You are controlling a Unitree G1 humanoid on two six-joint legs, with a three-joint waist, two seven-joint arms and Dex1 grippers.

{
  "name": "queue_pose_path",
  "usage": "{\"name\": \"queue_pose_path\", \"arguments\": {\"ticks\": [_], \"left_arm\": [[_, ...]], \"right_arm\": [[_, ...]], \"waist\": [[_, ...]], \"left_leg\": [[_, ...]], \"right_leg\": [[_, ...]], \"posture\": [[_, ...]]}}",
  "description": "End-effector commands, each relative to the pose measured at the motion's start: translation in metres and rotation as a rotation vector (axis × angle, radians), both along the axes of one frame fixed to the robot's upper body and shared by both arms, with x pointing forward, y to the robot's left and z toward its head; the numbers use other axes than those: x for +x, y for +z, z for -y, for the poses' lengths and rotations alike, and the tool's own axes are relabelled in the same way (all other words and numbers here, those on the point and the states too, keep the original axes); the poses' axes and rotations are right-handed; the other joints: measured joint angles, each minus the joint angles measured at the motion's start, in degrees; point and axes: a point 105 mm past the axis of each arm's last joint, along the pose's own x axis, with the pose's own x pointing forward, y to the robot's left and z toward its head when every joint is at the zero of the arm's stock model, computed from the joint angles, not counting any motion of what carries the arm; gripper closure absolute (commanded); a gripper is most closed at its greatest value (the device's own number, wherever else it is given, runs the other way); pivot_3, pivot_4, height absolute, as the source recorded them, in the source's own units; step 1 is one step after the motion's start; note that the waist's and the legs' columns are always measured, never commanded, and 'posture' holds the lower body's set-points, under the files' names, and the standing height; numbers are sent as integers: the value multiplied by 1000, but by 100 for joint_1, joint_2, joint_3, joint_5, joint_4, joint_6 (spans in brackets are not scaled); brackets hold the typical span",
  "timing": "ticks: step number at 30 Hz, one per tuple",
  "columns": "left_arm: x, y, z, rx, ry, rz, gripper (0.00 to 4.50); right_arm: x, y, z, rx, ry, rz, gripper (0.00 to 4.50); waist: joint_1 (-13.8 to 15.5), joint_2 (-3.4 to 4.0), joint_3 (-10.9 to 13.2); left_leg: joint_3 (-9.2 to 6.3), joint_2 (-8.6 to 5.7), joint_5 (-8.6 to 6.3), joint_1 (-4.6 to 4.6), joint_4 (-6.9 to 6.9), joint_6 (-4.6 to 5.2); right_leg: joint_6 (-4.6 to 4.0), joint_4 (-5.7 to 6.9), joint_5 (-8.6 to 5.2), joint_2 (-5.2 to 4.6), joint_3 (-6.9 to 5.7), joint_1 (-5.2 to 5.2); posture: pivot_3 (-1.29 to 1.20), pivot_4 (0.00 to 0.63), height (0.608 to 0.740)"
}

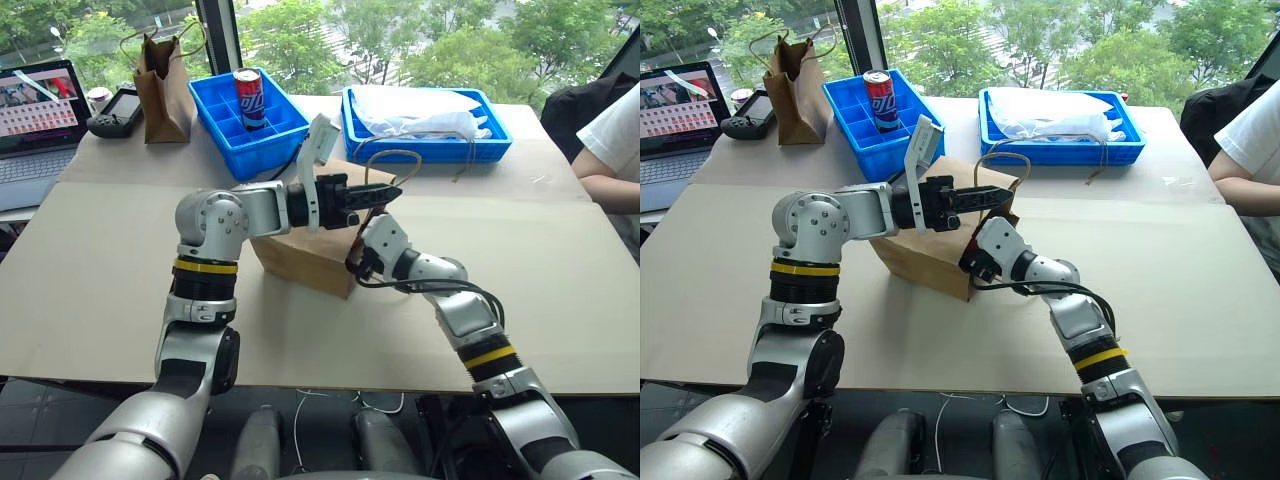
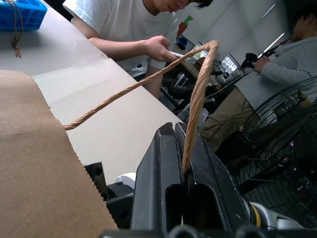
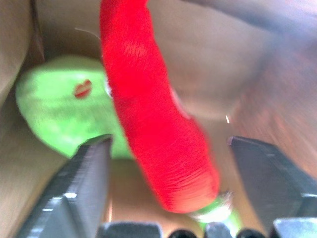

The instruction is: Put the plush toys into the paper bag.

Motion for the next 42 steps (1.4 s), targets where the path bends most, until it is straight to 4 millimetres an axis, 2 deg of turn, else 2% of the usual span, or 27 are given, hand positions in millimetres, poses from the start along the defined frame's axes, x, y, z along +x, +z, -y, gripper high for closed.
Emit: {"name": "queue_pose_path", "arguments": {"ticks": [1,7,10,11,13,14,17,20,23,28,34,39,42], "left_arm": [[-3,10,2,-11,-13,69,4500],[2,12,2,-14,-9,85,4500],[3,12,2,-18,-10,87,4500],[5,13,1,-24,-7,88,4500],[8,16,-3,-36,4,90,4500],[11,18,-7,-44,21,92,4500],[17,20,-14,-51,47,94,4500],[19,20,-17,-47,52,97,4500],[19,20,-16,-46,52,99,4500],[18,21,-15,-46,50,100,4500],[17,24,-16,-44,56,111,4500],[18,25,-19,-45,68,115,4500],[19,25,-21,-42,77,116,4500]], "right_arm": [[-10,25,18,66,-28,-11,22],[-33,45,61,108,-121,-111,22],[-48,45,76,145,-170,-219,22],[-64,42,79,283,-153,-346,22],[-95,36,76,473,-84,-540,22],[-109,24,76,526,-90,-631,22],[-128,-1,76,691,-179,-789,22],[-141,-15,59,823,-190,-907,22],[-125,-20,48,1001,-254,-933,22],[-94,-27,49,1212,-353,-945,22],[-60,-46,46,1305,-436,-992,22],[-44,-49,44,1340,-466,-985,22],[-39,-44,47,1364,-469,-946,767]], "waist": [[4,0,0],[17,0,0],[29,0,0],[30,0,0],[60,-1,0],[60,-2,1],[43,-1,1],[-15,0,0],[-87,-1,0],[-121,12,0],[-130,13,0],[-133,13,-1],[-131,14,-1]], "left_leg": [[0,0,0,1,0,0],[1,0,0,1,0,0],[1,-1,0,1,0,0],[1,-2,0,1,0,1],[-4,-1,0,0,-4,1],[-17,-1,0,1,-7,1],[-21,-2,-1,2,-14,3],[-15,-6,4,6,-12,11],[-15,-9,14,9,-12,26],[-36,-11,19,9,-13,32],[-37,-14,19,5,-27,32],[-39,-12,19,10,-26,31],[-40,-13,20,11,-26,31]], "right_leg": [[0,0,0,0,0,1],[0,-1,-1,2,1,0],[1,-3,-1,2,1,1],[1,-3,-1,2,1,1],[0,-5,-1,2,0,4],[0,-4,-4,4,-4,14],[-3,-7,-6,5,-5,14],[-4,-1,-6,5,7,11],[-5,-2,-5,6,13,10],[-9,-3,-1,18,13,8],[-7,-5,-3,15,11,3],[-9,-2,-1,17,10,8],[-9,-2,-1,17,10,8]], "posture": [[0,150,722],[0,150,722],[0,150,722],[0,150,722],[0,150,722],[0,150,722],[0,150,722],[0,150,722],[0,150,722],[0,150,722],[0,150,722],[0,150,722],[0,150,722]]}}
